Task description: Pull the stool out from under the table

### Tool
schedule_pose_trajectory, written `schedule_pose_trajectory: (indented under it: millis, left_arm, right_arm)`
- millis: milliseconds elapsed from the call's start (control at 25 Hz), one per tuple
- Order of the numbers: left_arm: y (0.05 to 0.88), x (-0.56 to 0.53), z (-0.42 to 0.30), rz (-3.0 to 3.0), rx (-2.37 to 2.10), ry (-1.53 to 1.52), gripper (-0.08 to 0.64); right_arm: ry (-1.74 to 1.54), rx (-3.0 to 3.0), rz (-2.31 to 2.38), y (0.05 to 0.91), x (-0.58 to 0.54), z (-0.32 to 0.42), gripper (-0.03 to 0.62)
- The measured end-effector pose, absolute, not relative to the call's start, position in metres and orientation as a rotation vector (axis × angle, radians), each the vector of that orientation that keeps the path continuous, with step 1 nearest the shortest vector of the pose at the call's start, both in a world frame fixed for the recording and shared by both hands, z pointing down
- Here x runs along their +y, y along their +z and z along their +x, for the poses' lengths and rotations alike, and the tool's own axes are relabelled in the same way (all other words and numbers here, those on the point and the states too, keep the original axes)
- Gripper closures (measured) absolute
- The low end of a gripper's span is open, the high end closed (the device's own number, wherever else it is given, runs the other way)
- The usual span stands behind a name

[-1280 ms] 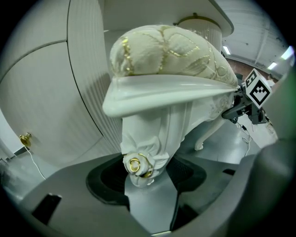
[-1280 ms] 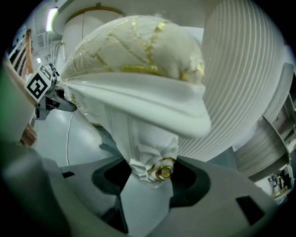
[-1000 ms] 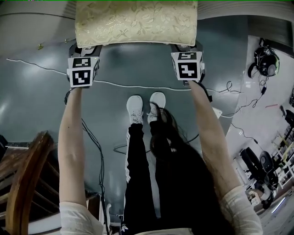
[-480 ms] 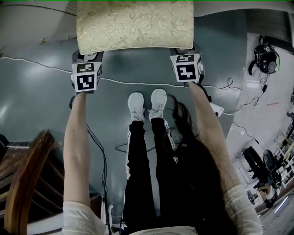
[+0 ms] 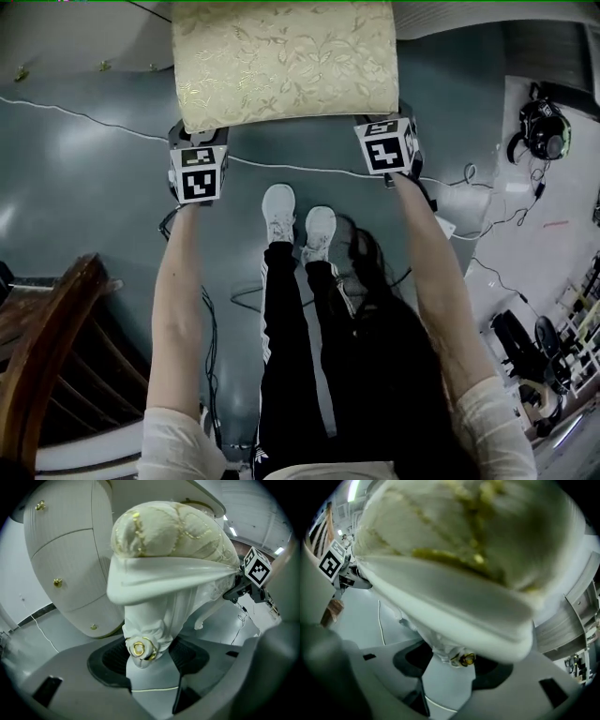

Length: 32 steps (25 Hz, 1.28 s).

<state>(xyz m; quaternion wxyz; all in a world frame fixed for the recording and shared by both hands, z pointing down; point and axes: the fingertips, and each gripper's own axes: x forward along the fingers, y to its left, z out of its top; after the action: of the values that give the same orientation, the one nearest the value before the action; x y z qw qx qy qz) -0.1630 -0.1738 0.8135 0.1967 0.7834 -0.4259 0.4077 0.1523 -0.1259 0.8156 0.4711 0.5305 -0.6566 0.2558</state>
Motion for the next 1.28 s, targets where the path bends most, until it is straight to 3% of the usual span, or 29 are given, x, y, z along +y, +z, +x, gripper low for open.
schedule_pose_trajectory:
  millis: [1040,1280]
  left_arm:
    - [0.771,-0.166,-0.172,2.177,-1.129,1.214,0.290]
    - [0.790,-0.116,-0.169,2.167,-1.103,1.219,0.290]
  right_arm:
    - [0.696,-1.570,1.322,0.777,-0.102,0.141,0.331]
    - [0.690,-1.564,1.297,0.794,-0.057,0.145,0.331]
